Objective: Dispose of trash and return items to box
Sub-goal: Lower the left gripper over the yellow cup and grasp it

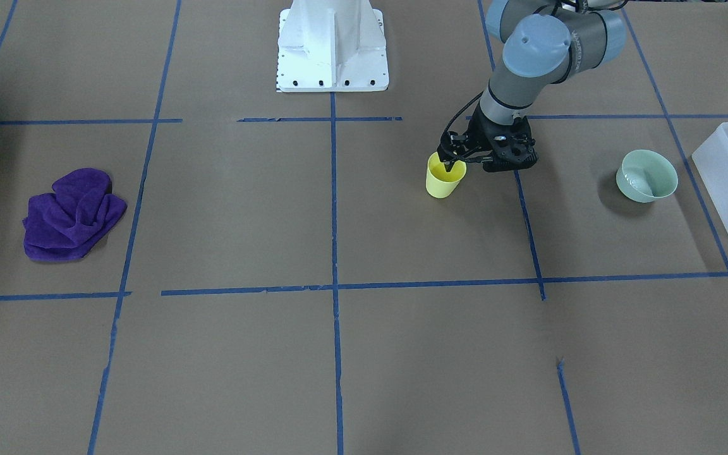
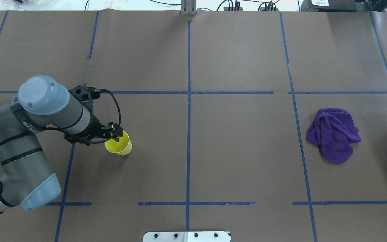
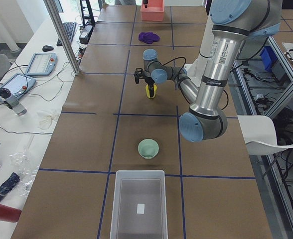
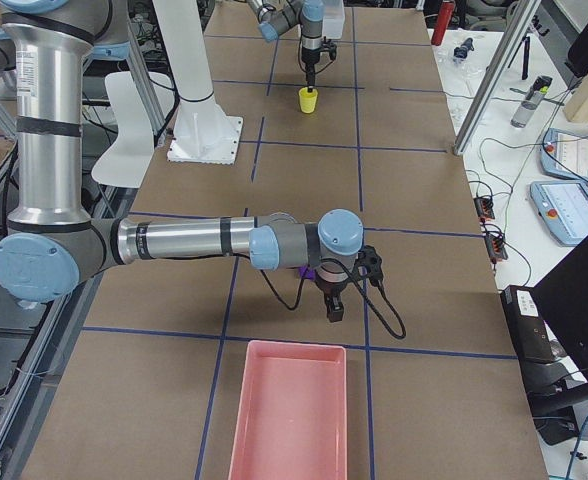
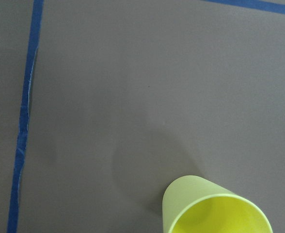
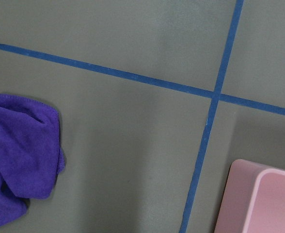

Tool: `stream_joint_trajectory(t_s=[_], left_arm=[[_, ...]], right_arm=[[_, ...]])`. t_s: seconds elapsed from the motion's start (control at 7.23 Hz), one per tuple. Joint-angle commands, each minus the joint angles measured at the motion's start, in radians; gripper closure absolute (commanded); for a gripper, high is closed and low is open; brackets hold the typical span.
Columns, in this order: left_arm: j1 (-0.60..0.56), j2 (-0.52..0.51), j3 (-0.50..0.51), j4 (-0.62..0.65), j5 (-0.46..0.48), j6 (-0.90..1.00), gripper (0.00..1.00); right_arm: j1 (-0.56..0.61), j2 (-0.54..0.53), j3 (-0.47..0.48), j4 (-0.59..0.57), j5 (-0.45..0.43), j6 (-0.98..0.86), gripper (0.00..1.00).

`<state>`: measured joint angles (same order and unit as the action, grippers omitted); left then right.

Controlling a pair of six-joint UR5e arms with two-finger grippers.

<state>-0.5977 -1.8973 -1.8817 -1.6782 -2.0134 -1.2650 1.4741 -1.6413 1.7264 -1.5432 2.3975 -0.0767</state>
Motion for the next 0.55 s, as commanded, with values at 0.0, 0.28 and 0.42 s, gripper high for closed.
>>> stream_joint_trajectory(t_s=[0.0, 0.28, 0.42], left_arm=[[0.036, -0.036, 0.07, -0.006, -0.001, 0.004, 0.15], [0.041, -0.037, 0.067, -0.006, -0.001, 0.004, 1.0], [0.041, -0.037, 0.065, -0.006, -0.001, 0.006, 1.0]], right_arm=[[0.0, 0.0, -0.001, 0.0, 0.0, 0.0, 0.0], [-0.002, 0.0, -0.001, 0.0, 0.0, 0.0, 0.0], [-0.003, 0.0, -0.001, 0.0, -0.001, 0.0, 0.0]])
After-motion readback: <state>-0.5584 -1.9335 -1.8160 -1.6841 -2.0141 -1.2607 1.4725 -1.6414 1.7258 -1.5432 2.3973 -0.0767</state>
